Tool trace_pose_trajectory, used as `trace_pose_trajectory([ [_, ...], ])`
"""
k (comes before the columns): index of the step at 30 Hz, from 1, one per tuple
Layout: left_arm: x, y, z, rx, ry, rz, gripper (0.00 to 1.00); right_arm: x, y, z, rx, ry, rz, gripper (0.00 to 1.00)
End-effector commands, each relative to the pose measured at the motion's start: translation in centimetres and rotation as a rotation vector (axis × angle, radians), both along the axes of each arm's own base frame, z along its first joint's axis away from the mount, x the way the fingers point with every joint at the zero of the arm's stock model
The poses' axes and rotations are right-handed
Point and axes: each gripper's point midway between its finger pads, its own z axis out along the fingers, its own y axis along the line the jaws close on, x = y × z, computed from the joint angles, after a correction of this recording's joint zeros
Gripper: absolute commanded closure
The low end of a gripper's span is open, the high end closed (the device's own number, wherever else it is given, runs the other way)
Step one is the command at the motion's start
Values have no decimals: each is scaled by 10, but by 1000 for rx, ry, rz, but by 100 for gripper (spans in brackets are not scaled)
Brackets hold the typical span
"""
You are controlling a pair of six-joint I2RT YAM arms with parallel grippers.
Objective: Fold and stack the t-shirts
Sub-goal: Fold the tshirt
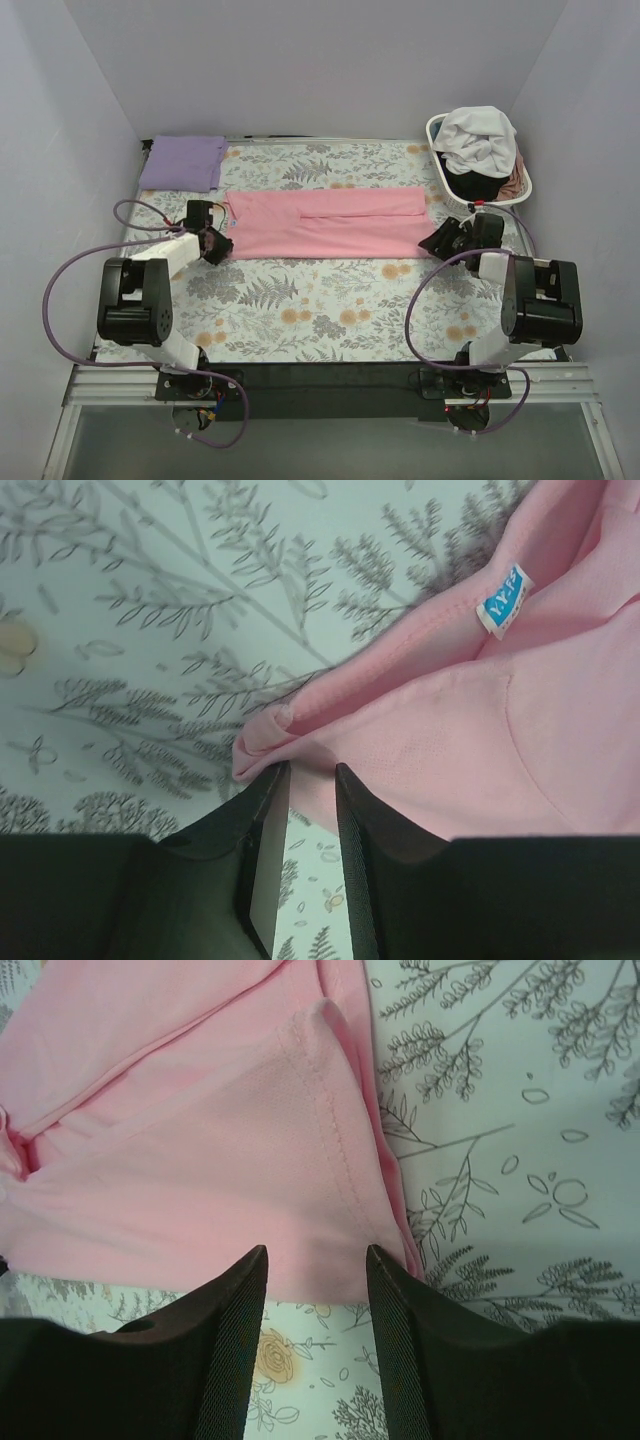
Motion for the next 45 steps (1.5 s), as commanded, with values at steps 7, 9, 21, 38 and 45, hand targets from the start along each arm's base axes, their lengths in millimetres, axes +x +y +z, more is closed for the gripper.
trace_pose_trajectory([
  [7,-74,22,6,59,65,70,69,-59,-17,-5,-166,128,-33,46],
  [9,-67,19,26,48,-5,45,60,-57,-6,12,-167,82,5,45],
  [21,4,-66,76,-146,-168,-231,50,4,92,76,-47,-203,271,46],
  [38,1,-32,9,-88,-17,-82,60,33,43,42,-39,-158,205,44],
  [45,16,-22,87,19,-232,-170,38,13,120,81,-88,-298,483,44],
])
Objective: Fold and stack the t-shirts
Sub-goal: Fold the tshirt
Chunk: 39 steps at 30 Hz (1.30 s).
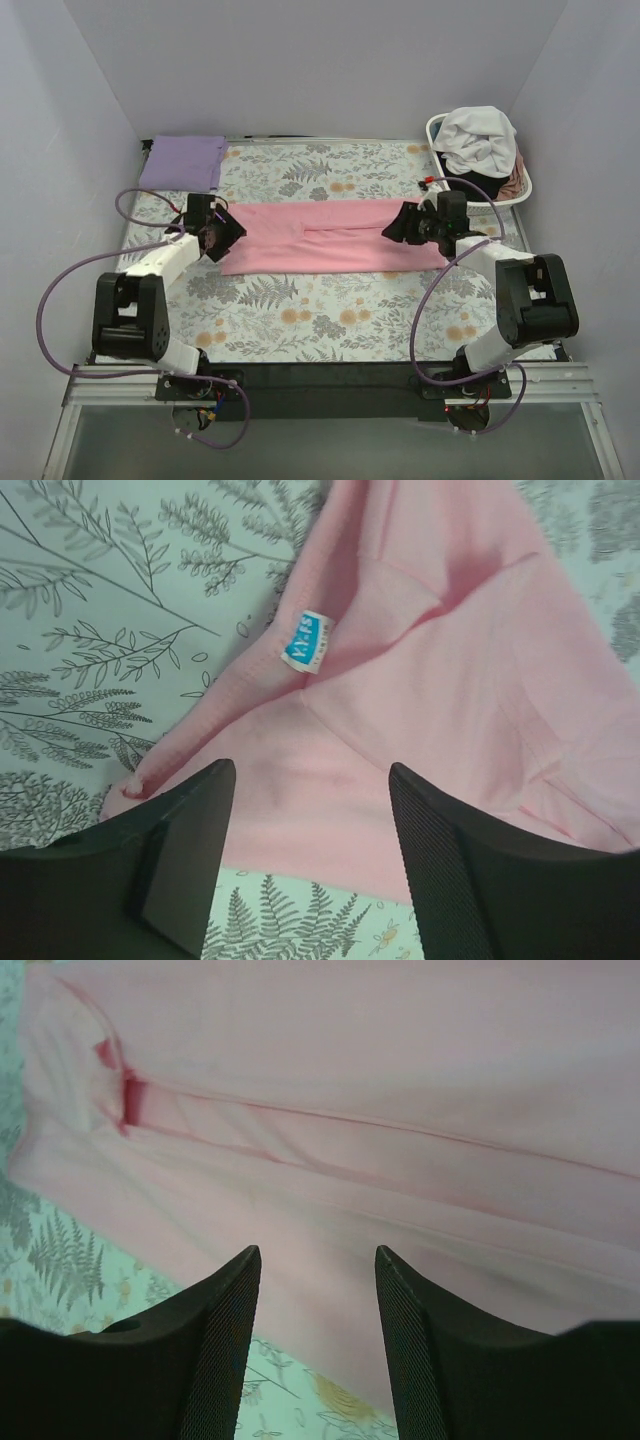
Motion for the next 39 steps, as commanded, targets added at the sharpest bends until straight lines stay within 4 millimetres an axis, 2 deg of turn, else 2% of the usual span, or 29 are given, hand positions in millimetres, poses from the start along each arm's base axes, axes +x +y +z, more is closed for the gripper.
trace_pose_trajectory([
  [1,12,17,66,103,-189,-25,37,0,44,43,-4,-159,184,43],
  [2,10,17,70,108,-199,-31,36,-4,61,47,-1,-168,232,44],
  [5,2,5,74,85,-201,-72,36,-5,66,39,-64,-165,222,44],
  [8,0,-19,64,67,-170,-117,39,-6,42,19,-180,-123,130,44],
  [9,-1,-31,61,71,-160,-148,41,-13,35,9,-217,-89,121,44],
  [12,5,-44,44,88,-115,-156,50,-19,18,2,-302,-83,100,46],
  [13,8,-46,42,90,-108,-153,51,-27,13,-6,-326,-58,102,46],
  [14,14,-46,33,98,-83,-148,55,-27,8,-5,-352,-65,94,46],
  [17,26,-49,25,108,-64,-150,57,-33,-2,-13,-397,-40,75,46],
  [21,53,-48,13,156,-41,-138,59,-40,-6,-25,-411,14,69,46],
  [26,67,-46,-12,201,35,-133,60,-54,-12,-45,-444,111,56,46],
  [31,77,-40,-36,250,88,-126,60,-89,-13,-64,-492,258,103,45],
  [33,79,-39,-45,274,122,-141,60,-115,-3,-71,-495,331,170,45],
  [34,90,-40,-40,285,106,-152,60,-125,2,-75,-495,359,197,45],
  [35,90,-39,-53,304,135,-164,58,-141,14,-76,-474,389,243,45],
  [36,93,-39,-54,315,138,-173,57,-157,17,-81,-469,428,270,45],
  [39,112,-37,-58,359,126,-202,54,-200,43,-79,-434,484,382,45],
])
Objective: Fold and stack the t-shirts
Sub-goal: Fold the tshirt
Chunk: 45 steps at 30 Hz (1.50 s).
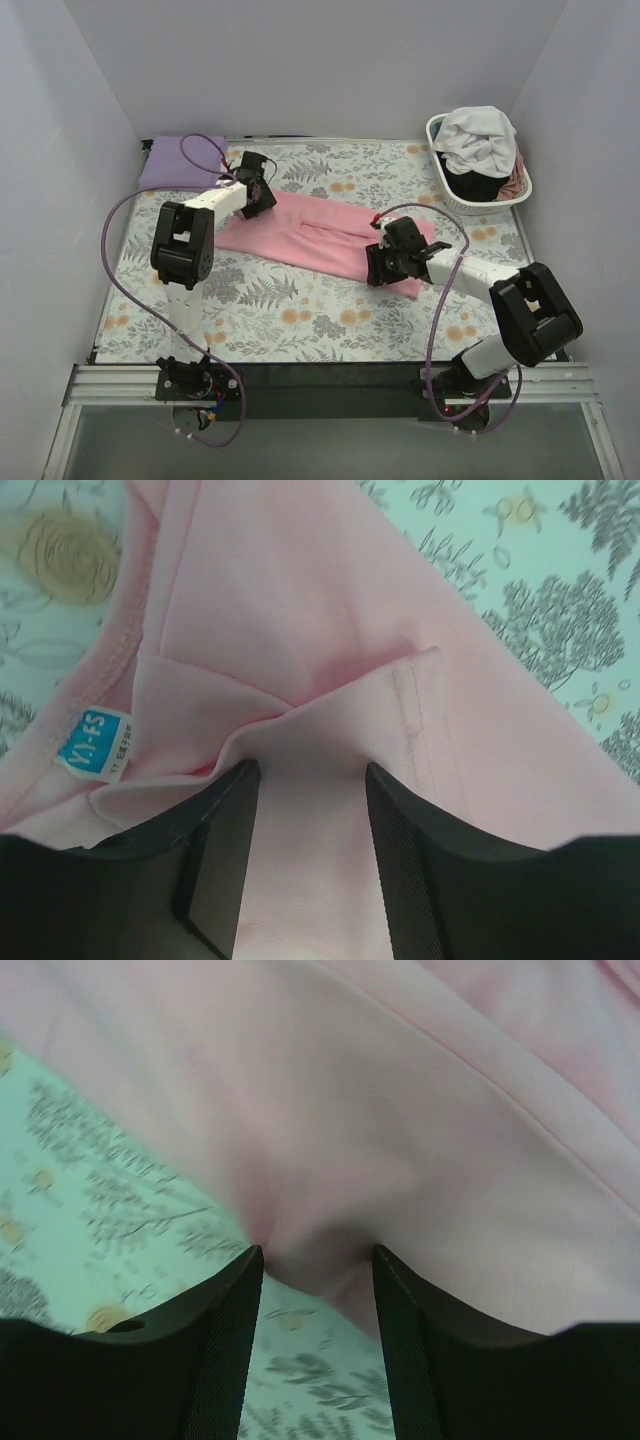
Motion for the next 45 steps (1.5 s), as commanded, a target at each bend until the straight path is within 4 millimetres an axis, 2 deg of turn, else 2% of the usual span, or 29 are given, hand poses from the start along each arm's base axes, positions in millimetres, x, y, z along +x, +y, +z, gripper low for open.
trace_pose_trajectory([
  [1,-5,15,-35,115,100,-38,53,-115,7,-31,-35,367,109,45],
  [2,8,14,-27,126,72,-66,51,-137,22,-28,-19,398,184,44],
  [5,27,11,-30,159,55,-129,46,-172,41,-18,-11,440,287,44],
  [7,36,10,-30,181,37,-159,41,-182,51,-9,-8,432,340,44],
  [9,46,9,-19,199,-9,-190,37,-177,62,6,15,397,374,43],
  [12,54,6,6,175,-78,-185,35,-153,83,30,54,287,413,43],
  [17,50,-9,116,53,-284,-179,27,-95,125,61,59,84,475,45],
  [18,45,-7,133,48,-312,-173,27,-79,144,80,108,23,487,45],
  [19,35,-2,142,50,-324,-158,25,-71,153,77,123,29,493,46],
  [20,24,4,176,48,-387,-138,25,-62,163,81,146,4,511,46],
  [21,13,9,192,53,-411,-122,25,-49,180,98,190,-39,521,46],
  [22,-2,17,184,65,-387,-100,24,-41,191,93,211,-35,536,46],
  [23,-18,28,216,72,-456,-64,24,-33,202,98,227,-64,561,47],
  [24,-30,33,221,74,-467,-49,23,-22,216,98,237,-83,574,47],
  [26,-64,48,222,74,-489,-1,20,-5,236,106,279,-139,599,47],
  [27,-76,51,216,75,-481,1,20,3,243,90,271,-123,600,47],
  [28,-86,55,214,75,-483,9,20,16,258,104,310,-170,608,47],
  [29,-101,58,189,76,-435,7,20,23,264,103,323,-184,613,47],
  [30,-114,59,195,58,-465,5,20,31,271,89,318,-179,615,47],
  [31,-121,60,189,55,-461,3,20,39,280,95,337,-207,620,47],
  [32,-134,63,163,63,-420,2,20,48,289,97,354,-244,621,47],
  [33,-142,64,165,53,-443,-3,20,55,294,83,347,-243,618,47],
  [35,-153,66,150,56,-426,-11,20,73,307,93,379,-297,603,47],
  [36,-159,67,138,62,-402,-20,20,82,312,83,384,-303,592,47],
  [38,-164,68,138,64,-404,-24,20,98,325,93,410,-360,583,47],
  [39,-166,70,136,72,-401,-18,20,106,329,81,401,-357,574,47],
  [41,-168,72,137,71,-412,-7,20,121,337,86,413,-392,552,47],
  [42,-168,73,137,70,-416,0,20,129,338,69,399,-379,533,47],
  [45,-169,73,134,61,-413,10,20,154,334,49,384,-365,455,46],
])
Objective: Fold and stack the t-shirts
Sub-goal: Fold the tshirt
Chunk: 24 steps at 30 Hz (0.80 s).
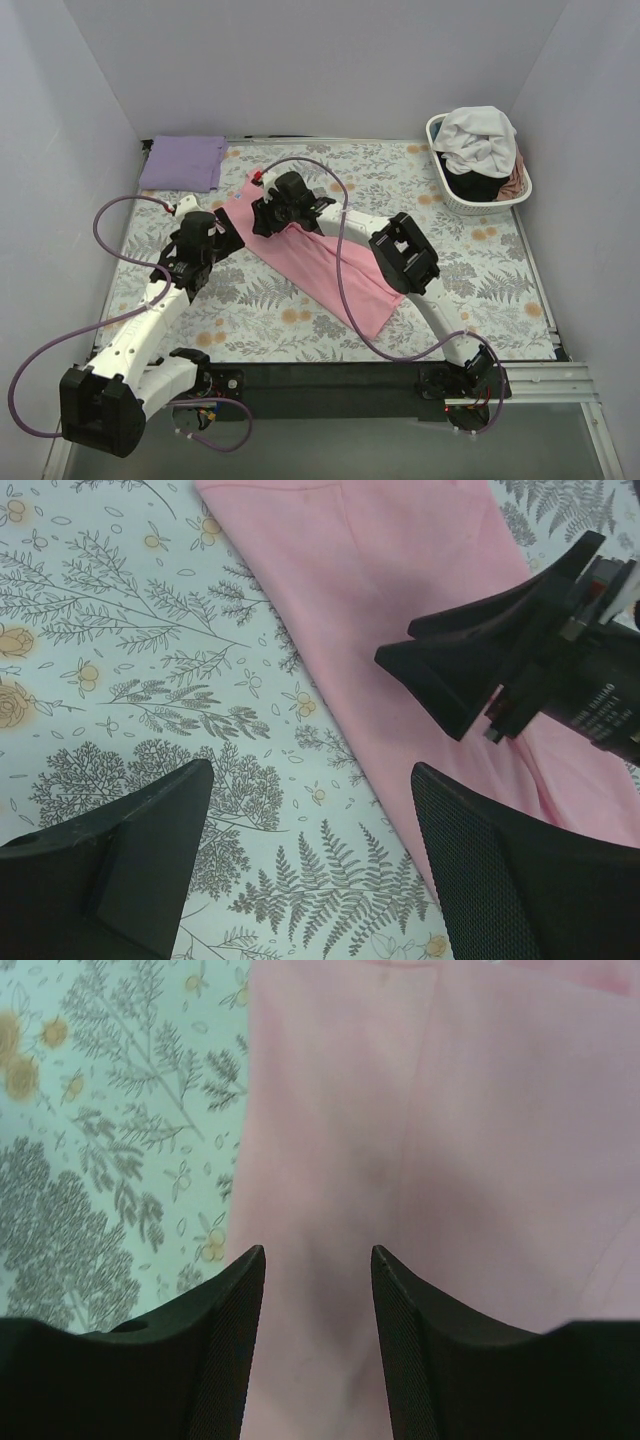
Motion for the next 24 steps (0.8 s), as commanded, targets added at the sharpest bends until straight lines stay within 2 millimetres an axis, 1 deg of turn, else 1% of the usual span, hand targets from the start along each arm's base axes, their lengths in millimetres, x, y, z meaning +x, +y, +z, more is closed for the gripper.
trace_pose_trajectory([
  [1,4,3,15,-14,-61,30,20,44,2,5,54,-50,-104,46],
  [2,5,4,16,-13,-64,32,20,49,-1,-2,52,-28,-126,46],
  [3,5,4,16,-12,-65,35,20,58,-7,-12,45,-16,-151,46],
  [5,4,6,15,-2,-64,39,21,68,-17,-22,36,5,-206,46],
  [6,5,6,15,-3,-64,38,21,78,-27,-31,23,14,-242,46],
  [8,5,5,15,-4,-64,33,21,91,-43,-37,30,55,-307,46],
  [9,6,5,15,-5,-62,32,21,104,-58,-36,40,82,-373,46],
  [10,6,4,15,-4,-62,30,21,113,-75,-45,14,91,-453,46],
  [11,6,4,14,-4,-61,28,21,121,-86,-42,19,96,-492,45],
  [12,7,4,14,-4,-58,27,21,135,-103,-35,40,110,-549,45],
  [14,6,4,13,-5,-57,25,21,151,-118,-27,63,110,-578,44],
  [15,6,3,12,-2,-53,22,21,164,-130,-23,75,106,-595,44],
  [16,6,3,11,-1,-50,22,21,170,-134,-17,84,93,-592,44],
  [18,7,3,12,-2,-53,19,21,189,-142,12,120,30,-587,43],
  [19,7,2,12,-3,-52,18,21,192,-142,24,121,-11,-554,43],
  [20,7,2,13,-4,-54,16,21,197,-141,44,140,-51,-536,43],
  [21,7,2,13,-5,-55,17,21,198,-145,70,155,-93,-525,43],
  [22,7,2,12,-6,-54,17,21,197,-148,83,154,-119,-519,43],
  [23,8,1,13,-7,-56,14,21,193,-153,121,166,-188,-501,43],
  [24,8,1,13,-7,-56,14,21,183,-159,115,135,-179,-496,43],
])
